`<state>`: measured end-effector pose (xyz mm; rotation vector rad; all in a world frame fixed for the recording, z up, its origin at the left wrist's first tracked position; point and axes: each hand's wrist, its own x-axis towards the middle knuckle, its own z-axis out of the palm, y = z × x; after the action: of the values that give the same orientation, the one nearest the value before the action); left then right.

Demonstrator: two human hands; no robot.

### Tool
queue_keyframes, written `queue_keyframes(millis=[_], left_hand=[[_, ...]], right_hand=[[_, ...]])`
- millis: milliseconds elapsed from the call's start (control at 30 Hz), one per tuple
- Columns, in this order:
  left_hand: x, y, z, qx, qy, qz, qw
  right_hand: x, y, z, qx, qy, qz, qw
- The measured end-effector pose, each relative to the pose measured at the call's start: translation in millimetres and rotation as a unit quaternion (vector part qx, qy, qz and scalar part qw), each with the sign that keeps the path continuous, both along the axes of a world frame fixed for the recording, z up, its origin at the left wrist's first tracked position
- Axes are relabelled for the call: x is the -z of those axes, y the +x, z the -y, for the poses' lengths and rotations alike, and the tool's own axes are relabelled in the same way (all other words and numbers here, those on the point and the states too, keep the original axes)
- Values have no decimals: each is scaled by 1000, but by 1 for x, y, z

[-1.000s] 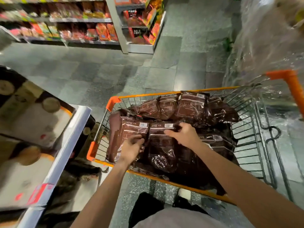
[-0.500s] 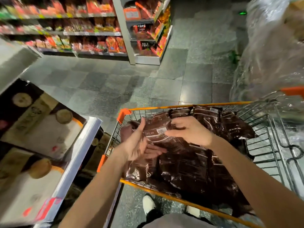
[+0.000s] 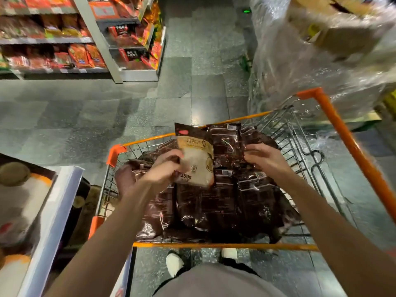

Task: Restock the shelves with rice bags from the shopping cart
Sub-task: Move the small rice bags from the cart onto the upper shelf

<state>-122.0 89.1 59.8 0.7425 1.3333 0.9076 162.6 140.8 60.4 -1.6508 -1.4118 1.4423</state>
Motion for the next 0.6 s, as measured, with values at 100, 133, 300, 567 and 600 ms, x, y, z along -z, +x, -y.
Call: queue_keyframes(millis=[100,133,300,567,600], left_hand=[[31,27,0,-44,-52,35,997],[41,37,2,-49,-69,33,996],[68,63,15,-71,-91,-11,993],[64,67,20,-83,-74,-25,993],[63,67,21,-91,-84,-14,992]], right_hand=[[28,23,12,62,-13,153,986],[35,29,17,50,-40,186,980],[58,37,36,24,-113,174,978],[59,58,14,-20,-74,131,988],[49,55,10,-27,-44,128,990]])
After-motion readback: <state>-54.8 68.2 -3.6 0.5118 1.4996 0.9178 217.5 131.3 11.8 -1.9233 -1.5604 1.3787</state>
